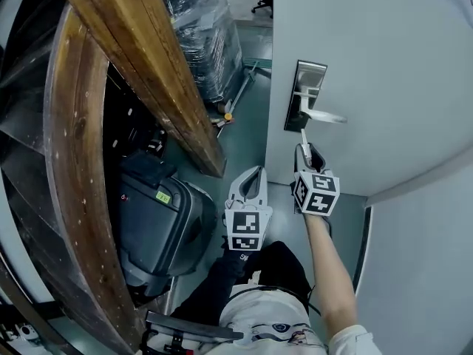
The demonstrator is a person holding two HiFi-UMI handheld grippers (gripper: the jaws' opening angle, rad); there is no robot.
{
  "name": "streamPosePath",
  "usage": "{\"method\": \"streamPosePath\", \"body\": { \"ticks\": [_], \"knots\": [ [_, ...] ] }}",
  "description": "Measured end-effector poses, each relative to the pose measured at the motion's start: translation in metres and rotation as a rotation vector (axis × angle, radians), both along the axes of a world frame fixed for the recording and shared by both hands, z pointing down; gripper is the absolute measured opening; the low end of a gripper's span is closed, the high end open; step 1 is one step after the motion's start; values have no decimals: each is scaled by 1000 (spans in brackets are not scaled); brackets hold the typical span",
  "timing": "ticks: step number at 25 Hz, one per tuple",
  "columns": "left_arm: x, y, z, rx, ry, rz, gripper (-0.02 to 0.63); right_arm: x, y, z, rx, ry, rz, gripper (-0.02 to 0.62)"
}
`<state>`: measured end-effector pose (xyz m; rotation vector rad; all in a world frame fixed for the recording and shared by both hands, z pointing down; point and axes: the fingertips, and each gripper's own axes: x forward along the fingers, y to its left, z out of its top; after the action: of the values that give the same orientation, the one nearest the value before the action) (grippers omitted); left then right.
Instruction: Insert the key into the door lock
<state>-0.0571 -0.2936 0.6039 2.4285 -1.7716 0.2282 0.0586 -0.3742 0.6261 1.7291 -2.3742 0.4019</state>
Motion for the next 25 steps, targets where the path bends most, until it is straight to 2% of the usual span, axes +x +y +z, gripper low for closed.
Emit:
{"method": "streamPosePath", "body": {
  "ticks": [11,25],
  "knots": [
    [2,-16,26,-24,15,-3,1,-4,-50,11,-8,39,-3,118],
    [-12,-23,34,-38,19,-22,2,-8,-58,24,-36,38,1,118]
  ]
}}
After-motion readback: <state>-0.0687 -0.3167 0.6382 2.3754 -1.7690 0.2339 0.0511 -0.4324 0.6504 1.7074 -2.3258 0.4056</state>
